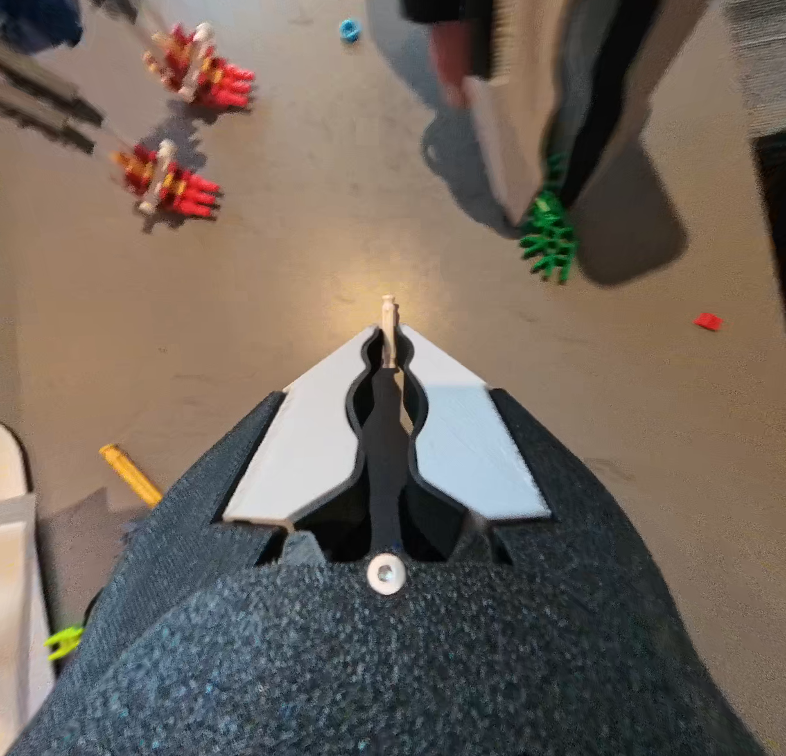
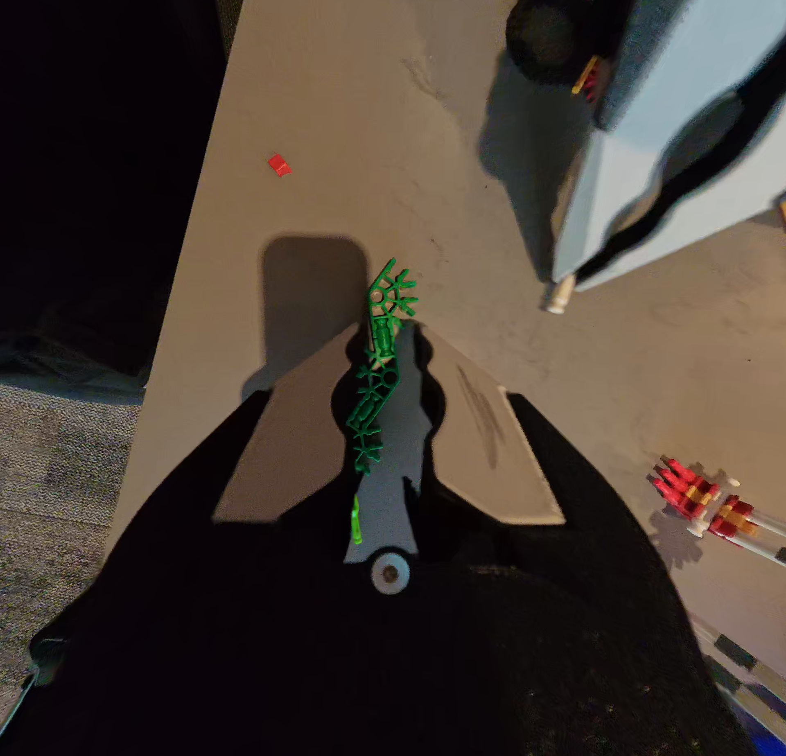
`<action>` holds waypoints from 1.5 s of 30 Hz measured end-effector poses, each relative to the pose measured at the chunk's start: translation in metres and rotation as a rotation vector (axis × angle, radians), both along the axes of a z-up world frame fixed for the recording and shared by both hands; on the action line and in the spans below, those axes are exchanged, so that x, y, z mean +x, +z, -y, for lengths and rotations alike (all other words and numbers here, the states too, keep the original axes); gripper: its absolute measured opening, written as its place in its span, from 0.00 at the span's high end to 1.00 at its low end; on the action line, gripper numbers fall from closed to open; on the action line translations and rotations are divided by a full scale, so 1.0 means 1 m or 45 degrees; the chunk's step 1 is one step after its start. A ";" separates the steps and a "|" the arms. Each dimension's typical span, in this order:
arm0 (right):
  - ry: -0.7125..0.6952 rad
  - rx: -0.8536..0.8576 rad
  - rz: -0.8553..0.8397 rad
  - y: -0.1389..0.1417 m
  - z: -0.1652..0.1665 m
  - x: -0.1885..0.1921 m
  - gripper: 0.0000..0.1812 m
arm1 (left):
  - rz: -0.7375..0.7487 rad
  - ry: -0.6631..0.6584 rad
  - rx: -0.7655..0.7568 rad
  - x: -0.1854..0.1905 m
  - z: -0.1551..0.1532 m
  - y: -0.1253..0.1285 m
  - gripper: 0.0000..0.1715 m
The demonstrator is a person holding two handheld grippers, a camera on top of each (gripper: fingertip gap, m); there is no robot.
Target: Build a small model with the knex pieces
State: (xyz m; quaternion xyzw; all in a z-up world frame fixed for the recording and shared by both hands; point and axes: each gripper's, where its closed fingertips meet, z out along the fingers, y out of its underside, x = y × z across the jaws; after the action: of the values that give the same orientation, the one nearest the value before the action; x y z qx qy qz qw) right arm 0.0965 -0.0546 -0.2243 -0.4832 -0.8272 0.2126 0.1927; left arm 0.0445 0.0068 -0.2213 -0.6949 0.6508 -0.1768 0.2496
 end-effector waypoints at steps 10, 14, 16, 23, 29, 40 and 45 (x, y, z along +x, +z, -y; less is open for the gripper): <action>-0.173 -0.029 -0.101 0.009 0.006 0.005 0.87 | -0.088 -0.349 0.172 0.023 0.064 0.005 0.97; -0.203 -0.023 -0.115 0.005 0.014 0.002 0.87 | -0.122 -0.368 0.164 0.023 0.071 -0.001 0.97; -0.202 -0.024 -0.127 0.005 0.017 0.000 0.88 | -0.124 -0.361 0.161 0.023 0.071 -0.001 0.97; -0.221 -0.036 -0.136 0.005 0.018 -0.005 0.88 | -0.130 -0.343 0.155 0.023 0.069 -0.005 0.97; -0.249 -0.042 -0.150 0.007 0.014 -0.007 0.88 | -0.140 -0.352 0.150 0.024 0.068 -0.005 0.97; -0.378 -0.045 -0.185 0.007 0.004 -0.024 1.00 | -0.162 -0.363 0.154 0.026 0.069 -0.006 0.97; -0.369 -0.028 -0.152 0.006 0.005 -0.024 1.00 | -0.166 -0.361 0.149 0.026 0.069 -0.006 0.97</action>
State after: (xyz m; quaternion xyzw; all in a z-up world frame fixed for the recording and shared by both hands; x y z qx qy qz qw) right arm 0.0727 -0.0596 -0.2181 -0.5860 -0.7335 0.2200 0.2648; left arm 0.0702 -0.0623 -0.2276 -0.5903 0.7664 -0.1265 0.2195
